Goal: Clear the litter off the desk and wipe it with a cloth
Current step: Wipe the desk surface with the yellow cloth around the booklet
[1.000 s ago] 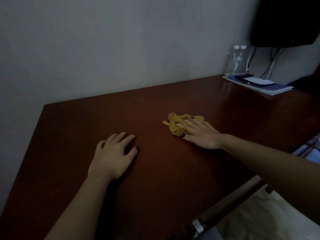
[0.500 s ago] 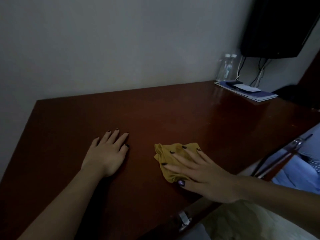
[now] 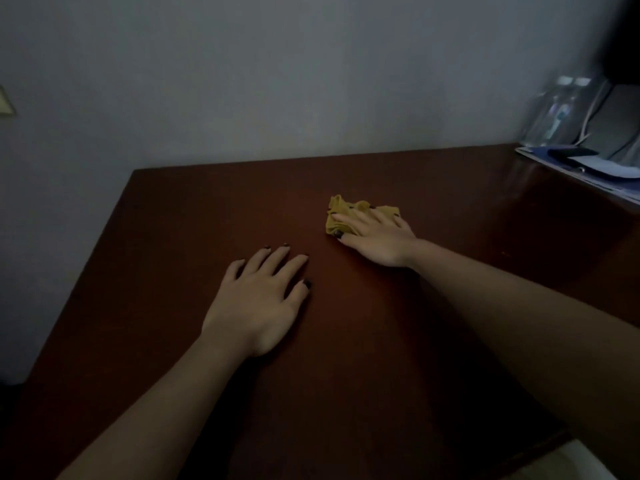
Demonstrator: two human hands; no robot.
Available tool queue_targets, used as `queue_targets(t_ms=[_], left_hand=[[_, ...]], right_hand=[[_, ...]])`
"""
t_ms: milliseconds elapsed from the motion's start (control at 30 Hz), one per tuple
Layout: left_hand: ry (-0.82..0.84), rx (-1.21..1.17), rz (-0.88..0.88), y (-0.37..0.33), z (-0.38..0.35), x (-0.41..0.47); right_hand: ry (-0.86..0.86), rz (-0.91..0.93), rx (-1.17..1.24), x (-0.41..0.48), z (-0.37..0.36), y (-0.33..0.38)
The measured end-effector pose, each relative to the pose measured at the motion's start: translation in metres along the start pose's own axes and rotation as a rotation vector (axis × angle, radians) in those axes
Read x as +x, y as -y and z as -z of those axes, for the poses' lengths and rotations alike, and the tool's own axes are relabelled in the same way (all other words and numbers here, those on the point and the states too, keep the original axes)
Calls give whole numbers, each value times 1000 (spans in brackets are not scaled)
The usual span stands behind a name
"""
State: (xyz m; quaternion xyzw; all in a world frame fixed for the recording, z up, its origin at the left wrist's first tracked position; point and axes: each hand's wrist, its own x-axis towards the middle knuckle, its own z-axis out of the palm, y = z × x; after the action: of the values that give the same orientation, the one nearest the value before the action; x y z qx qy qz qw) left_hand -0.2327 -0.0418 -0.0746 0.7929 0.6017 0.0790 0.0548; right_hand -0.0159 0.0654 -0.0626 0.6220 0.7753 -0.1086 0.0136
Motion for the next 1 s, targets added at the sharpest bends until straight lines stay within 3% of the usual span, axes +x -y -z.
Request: queue_targets(t_ms=[333,600,800,900,1000], left_hand=[[-13,-80,11,0,1,-1],[-15,-105,26,-4,-1,-1],[-6,-97,29,-3,0,-5],[-16,-109,37,-2,1,-4],[-19,-102,38,-3,2,-4]], right_hand=[[123,-14,40,-8,5,4],[171,152,-78,-122,-15,33],[224,269,-24,-194,-18,47],[92,201,153,-175,8,47],[-187,177,-133,-144,28,36]])
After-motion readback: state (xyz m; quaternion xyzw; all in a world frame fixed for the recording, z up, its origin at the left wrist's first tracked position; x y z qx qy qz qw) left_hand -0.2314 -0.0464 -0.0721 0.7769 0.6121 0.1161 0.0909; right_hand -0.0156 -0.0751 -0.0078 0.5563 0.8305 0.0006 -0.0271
